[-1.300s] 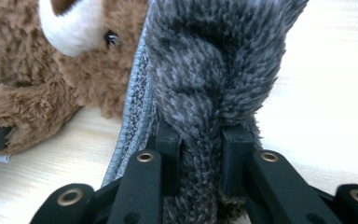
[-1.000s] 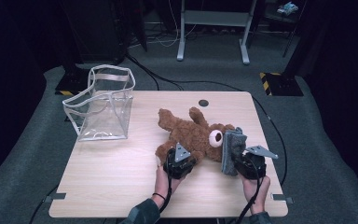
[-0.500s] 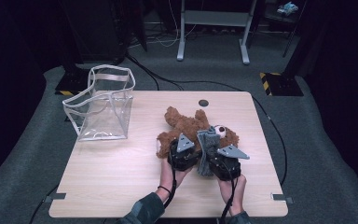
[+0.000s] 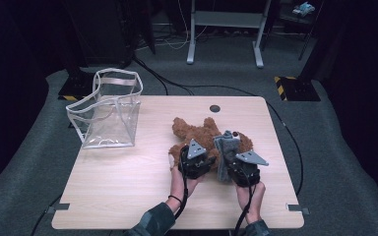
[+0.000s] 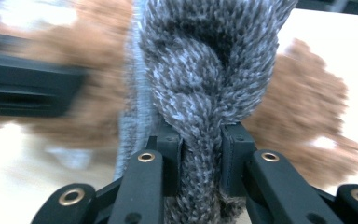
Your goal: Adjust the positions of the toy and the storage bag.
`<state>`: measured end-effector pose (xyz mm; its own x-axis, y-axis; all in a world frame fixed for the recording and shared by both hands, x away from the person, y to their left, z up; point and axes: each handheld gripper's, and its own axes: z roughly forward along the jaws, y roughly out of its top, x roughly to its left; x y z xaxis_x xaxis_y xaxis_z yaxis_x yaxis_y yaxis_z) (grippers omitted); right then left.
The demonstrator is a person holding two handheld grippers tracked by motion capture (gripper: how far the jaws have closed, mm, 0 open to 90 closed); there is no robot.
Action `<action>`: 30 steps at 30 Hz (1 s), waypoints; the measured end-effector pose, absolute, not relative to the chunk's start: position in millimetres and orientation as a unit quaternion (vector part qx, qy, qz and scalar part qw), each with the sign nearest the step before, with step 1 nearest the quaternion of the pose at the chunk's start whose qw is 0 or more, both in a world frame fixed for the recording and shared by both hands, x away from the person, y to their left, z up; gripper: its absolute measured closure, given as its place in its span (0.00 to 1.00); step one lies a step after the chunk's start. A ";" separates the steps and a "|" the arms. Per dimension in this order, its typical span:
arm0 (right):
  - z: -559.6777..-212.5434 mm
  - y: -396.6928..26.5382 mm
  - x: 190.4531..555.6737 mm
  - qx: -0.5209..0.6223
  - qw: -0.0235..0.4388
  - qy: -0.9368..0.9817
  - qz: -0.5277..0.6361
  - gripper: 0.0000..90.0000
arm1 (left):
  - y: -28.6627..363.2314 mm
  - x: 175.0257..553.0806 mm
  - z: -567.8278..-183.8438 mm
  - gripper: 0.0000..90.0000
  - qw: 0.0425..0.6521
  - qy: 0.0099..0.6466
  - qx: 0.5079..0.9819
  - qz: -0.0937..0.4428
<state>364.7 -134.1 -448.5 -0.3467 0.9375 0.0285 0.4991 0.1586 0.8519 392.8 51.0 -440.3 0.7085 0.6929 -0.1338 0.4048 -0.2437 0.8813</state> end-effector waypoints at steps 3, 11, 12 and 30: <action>-450.3 -124.1 369.6 0.494 0.273 0.723 0.398 0.82 | 53.1 393.6 -439.7 0.85 0.504 0.357 0.774 0.142; -456.1 -158.6 380.8 0.527 0.295 0.708 0.366 0.82 | 61.9 394.3 -437.6 0.85 0.508 0.367 0.767 0.139; -456.4 -162.7 380.7 0.530 0.299 0.706 0.362 0.82 | 61.7 394.5 -437.5 0.85 0.507 0.366 0.768 0.138; -447.0 -124.8 382.1 0.490 0.271 0.735 0.383 0.82 | 61.6 399.4 -438.5 0.85 0.499 0.371 0.771 0.136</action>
